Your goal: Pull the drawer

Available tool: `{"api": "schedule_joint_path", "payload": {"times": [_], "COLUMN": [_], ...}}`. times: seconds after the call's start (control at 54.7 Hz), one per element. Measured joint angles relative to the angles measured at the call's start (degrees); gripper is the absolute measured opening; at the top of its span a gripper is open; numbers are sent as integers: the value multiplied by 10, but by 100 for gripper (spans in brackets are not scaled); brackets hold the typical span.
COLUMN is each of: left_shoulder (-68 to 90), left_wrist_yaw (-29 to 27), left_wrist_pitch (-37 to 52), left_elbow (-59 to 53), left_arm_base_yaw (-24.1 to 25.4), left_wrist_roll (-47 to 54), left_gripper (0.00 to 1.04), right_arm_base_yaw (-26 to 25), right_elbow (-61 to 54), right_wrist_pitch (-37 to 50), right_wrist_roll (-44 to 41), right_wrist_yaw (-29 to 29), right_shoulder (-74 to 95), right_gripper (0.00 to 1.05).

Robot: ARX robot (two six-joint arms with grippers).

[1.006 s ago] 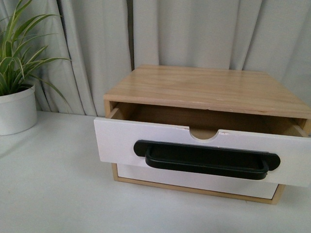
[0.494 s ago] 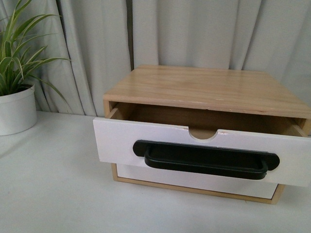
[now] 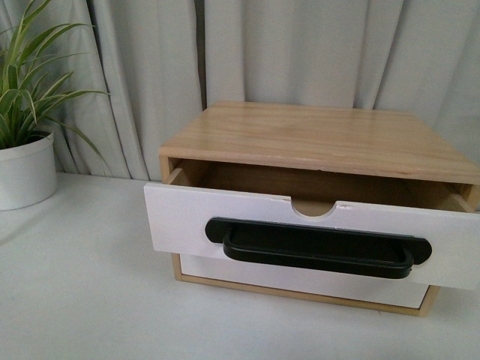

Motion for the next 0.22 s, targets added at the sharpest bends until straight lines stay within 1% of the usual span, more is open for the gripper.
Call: {"api": "schedule_joint_path", "payload": {"times": [0.22], "left_shoulder": [0], "left_wrist_yaw": [0], "left_wrist_pitch": [0], "left_elbow": [0], "left_arm_base_yaw": [0], "left_wrist_roll": [0], "left_gripper": [99], "right_arm_base_yaw": [0], "right_elbow": [0], "right_wrist_pitch": [0], "right_wrist_roll": [0], "right_wrist_yaw": [0], "right_shoulder": [0], "right_gripper": [96]}}
